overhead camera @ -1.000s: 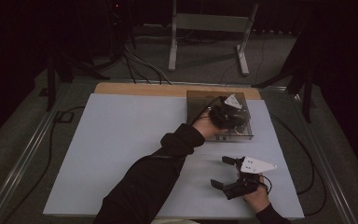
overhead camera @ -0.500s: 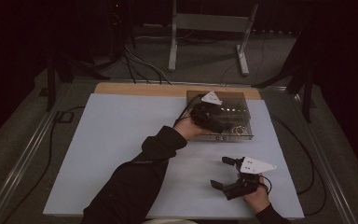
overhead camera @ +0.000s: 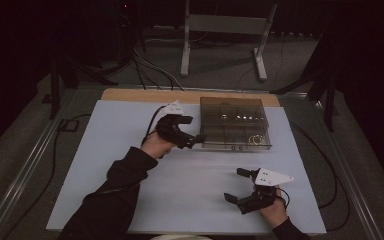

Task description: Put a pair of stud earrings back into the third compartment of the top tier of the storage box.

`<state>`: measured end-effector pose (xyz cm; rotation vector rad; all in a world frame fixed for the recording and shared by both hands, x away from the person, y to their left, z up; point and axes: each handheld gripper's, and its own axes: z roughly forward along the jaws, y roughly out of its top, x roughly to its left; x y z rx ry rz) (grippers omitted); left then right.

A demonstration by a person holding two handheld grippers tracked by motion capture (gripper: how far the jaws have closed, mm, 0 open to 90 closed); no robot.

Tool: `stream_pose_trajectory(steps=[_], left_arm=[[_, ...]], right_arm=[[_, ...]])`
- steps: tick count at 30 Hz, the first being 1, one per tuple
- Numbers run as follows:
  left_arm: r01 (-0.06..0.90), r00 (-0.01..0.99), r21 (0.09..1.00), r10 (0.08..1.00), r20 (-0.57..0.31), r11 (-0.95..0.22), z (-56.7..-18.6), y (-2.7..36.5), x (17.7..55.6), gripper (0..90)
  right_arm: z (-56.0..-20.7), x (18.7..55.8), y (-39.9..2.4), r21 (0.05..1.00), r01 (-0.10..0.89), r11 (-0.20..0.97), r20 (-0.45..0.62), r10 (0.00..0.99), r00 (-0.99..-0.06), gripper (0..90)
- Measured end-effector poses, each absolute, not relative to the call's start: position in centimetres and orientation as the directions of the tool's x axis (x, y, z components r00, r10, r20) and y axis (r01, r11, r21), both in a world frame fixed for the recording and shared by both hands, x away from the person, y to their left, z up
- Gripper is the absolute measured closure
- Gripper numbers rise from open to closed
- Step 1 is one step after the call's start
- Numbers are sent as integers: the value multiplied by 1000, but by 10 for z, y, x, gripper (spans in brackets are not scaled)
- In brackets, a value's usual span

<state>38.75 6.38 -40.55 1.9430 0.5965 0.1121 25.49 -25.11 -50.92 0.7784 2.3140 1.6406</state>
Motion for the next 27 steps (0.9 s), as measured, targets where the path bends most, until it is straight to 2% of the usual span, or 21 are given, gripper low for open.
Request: stream_pose_trajectory(steps=[1, 15, 22, 27], left_arm=[[358, 866, 878, 463, -186, -317, -408, 80, 382, 33], [396, 818, 870, 543, -188, -296, -454, 174, 329, 20], [407, 803, 870, 563, -195, -279, -479, 201, 301, 9], [424, 786, 847, 596, -167, -321, -499, 216, 283, 9]], right_arm=[[-510, 255, -251, 920, 304, 247, 137, 525, -840, 0], [-510, 256, -249, 918, 309, 250, 138, 528, -838, 0], [-511, 256, -248, 916, 310, 254, 136, 530, -837, 0], [-511, 256, -248, 916, 311, 255, 137, 529, -838, 0]])
